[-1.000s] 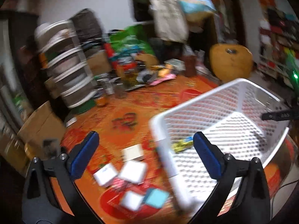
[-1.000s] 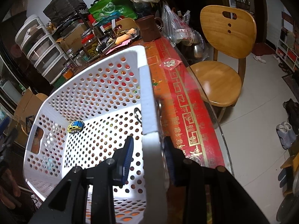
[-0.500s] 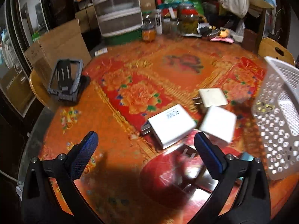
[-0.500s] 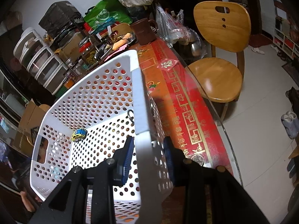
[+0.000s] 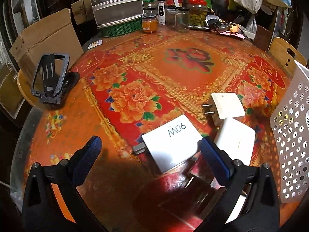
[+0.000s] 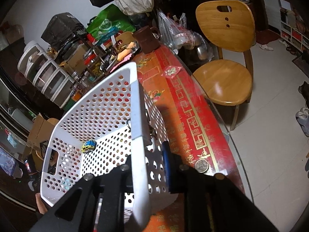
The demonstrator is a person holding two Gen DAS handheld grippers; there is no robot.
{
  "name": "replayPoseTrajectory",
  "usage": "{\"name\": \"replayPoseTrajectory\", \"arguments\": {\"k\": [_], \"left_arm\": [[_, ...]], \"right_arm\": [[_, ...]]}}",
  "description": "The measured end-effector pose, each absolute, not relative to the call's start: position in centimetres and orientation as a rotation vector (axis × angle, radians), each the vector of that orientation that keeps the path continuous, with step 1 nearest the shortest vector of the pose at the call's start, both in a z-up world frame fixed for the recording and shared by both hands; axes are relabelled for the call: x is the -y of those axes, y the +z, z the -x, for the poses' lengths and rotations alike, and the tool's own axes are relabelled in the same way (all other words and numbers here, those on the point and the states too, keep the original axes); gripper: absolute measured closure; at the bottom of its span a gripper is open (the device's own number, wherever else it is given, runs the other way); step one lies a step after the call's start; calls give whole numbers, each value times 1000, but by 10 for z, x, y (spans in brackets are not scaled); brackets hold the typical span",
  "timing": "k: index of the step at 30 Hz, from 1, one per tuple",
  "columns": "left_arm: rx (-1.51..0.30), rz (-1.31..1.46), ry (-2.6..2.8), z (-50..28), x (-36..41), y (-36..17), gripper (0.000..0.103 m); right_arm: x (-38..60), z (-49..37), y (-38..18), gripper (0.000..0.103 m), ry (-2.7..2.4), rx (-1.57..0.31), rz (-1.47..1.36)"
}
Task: Organize rigid objects
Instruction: 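Grasp the large white square charger with the left tool, then lower the large white charger into the basket and open the left tool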
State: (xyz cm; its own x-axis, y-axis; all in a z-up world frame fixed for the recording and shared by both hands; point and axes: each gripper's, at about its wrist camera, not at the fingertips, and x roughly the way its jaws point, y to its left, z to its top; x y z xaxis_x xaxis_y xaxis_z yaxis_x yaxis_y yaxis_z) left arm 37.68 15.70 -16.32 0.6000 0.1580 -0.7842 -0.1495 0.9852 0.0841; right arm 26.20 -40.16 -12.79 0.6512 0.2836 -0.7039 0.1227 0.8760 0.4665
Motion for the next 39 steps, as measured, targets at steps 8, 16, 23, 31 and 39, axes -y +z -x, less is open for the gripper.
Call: {"name": "replayPoseTrajectory", "arguments": {"k": [8,16,23,31,39], "left_arm": [[-931,-40,178,-384,-145,-165,2],[-952,-70,193,-391,-134,-174,31],[-934,-102,233,-388,-129,-172,31],[-853,-164,297,-374,-125,-150,31],[-730,-210,303,-346,-105,-100,31]], "right_arm": [[399,-258,-126,89,92,-847,-498],[401,-257,-126,89,92,-830,-510],[401,-257,-126,89,94,-829,-511],[401,-257,-126,89,96,-828,-515],[401,-258,-126,89,94,-828,-516]]}}
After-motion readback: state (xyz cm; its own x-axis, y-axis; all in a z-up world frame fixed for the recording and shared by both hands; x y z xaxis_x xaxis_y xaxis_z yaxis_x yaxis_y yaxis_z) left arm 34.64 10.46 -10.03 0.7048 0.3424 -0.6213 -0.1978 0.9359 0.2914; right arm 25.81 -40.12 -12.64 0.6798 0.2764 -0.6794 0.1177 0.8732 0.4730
